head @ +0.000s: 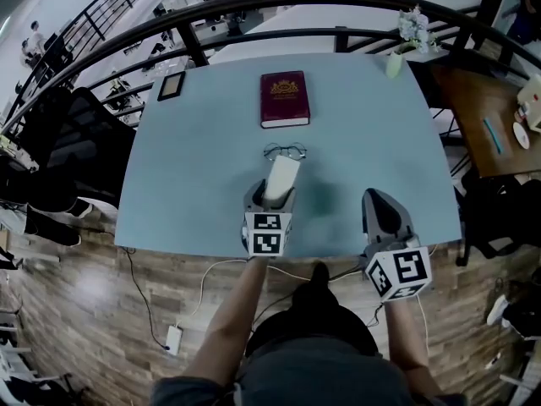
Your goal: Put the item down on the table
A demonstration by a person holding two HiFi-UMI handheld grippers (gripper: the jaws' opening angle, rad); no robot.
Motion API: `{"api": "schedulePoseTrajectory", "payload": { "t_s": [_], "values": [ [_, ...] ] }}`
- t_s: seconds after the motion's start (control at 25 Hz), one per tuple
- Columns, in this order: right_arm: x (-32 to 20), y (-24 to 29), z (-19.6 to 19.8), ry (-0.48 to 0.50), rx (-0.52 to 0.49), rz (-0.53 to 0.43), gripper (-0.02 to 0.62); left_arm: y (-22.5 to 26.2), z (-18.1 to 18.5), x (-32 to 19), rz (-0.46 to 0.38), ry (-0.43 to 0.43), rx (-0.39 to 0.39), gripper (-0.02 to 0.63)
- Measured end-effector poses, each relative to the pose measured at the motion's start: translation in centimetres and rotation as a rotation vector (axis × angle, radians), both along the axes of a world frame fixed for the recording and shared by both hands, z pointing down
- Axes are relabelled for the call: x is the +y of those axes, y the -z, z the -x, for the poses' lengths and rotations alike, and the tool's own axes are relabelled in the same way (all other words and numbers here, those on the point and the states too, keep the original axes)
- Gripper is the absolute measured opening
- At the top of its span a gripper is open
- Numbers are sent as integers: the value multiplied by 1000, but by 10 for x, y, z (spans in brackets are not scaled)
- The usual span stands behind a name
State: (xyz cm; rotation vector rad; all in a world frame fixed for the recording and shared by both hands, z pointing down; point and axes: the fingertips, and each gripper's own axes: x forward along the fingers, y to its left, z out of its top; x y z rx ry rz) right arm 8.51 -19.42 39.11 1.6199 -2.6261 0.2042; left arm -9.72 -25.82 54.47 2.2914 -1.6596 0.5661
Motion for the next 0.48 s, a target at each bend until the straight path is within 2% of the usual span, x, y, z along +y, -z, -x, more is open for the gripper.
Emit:
{"api": "schedulePoseTrajectory", "payload": {
  "t_s": [0.48],
  "values": [
    [-3, -2, 5, 14, 12, 10, 3, -46, 5, -2, 91, 14, -29, 310]
  ]
}}
